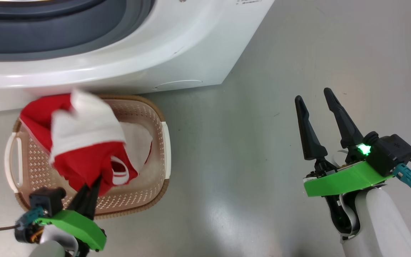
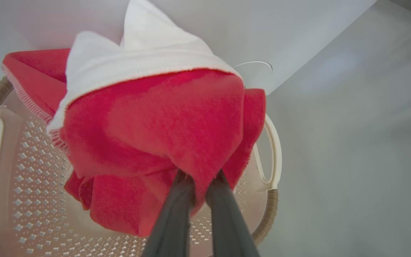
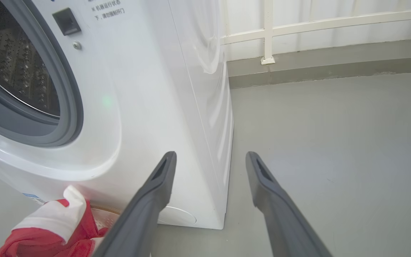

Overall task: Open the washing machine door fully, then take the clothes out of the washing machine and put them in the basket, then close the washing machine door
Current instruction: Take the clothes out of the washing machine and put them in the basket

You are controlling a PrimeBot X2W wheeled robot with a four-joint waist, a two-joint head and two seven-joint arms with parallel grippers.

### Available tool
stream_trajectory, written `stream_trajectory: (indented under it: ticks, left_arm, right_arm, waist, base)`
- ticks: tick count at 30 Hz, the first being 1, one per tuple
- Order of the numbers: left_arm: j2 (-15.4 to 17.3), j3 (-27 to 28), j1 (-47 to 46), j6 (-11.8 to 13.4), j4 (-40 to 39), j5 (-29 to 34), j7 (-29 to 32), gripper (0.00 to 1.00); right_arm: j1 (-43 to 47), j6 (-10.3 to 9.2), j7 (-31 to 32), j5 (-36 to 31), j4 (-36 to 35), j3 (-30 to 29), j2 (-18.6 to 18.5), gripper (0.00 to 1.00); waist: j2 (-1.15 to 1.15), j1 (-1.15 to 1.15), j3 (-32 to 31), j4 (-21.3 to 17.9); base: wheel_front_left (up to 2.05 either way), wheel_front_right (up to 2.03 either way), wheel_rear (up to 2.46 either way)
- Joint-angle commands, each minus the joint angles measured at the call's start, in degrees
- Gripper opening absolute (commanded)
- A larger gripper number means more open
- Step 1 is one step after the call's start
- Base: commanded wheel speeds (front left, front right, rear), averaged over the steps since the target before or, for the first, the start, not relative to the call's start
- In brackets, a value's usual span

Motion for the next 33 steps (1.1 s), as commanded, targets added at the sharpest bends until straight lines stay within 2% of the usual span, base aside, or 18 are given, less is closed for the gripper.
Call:
stream_trajectory:
  ticks: [1,8,14,21,31,33]
  left_arm:
    - [1.1,0.2,-0.6,-0.2,1.1,-1.7,-0.5,0.00]
    - [0.8,-3.3,-3.8,-0.2,7.1,-5.1,-0.5,0.00]
    - [0.2,-12.2,-6.0,-0.2,13.5,-10.4,1.5,0.00]
    - [0.6,-18.1,-8.7,-0.2,16.5,-17.8,1.8,0.00]
    - [2.1,-21.7,-15.9,-0.2,25.3,-24.3,2.0,0.00]
    - [2.3,-22.2,-17.3,-0.2,27.1,-24.9,1.9,0.05]
  right_arm:
    - [0.6,0.09,-0.3,-0.2,-1.1,1.4,0.3,1.00]
    - [0.6,0.09,-0.3,-0.2,-1.1,1.7,0.3,1.00]
    - [0.8,0.09,-0.3,0.3,-1.2,2.2,0.3,1.00]
    - [0.8,0.09,-0.3,0.7,-1.8,1.8,0.3,1.00]
    - [-0.7,0.09,-0.3,1.1,-2.1,2.6,0.3,1.00]
    - [-0.9,0.09,-0.3,1.2,-2.1,2.8,0.3,1.00]
  waist:
    - [0.00,0.00,-0.1,0.0]
    - [0.00,0.00,-0.2,-0.3]
    - [0.00,0.00,0.2,-1.3]
    - [0.00,0.00,1.3,-2.2]
    - [0.00,0.00,3.0,-3.0]
    - [0.00,0.00,3.4,-3.4]
  base:
    - [0.00,0.00,0.00]
    - [0.00,0.00,0.00]
    - [0.00,0.00,0.00]
    - [0.00,0.00,0.00]
    - [0.00,0.00,0.00]
    - [0.00,0.00,0.00]
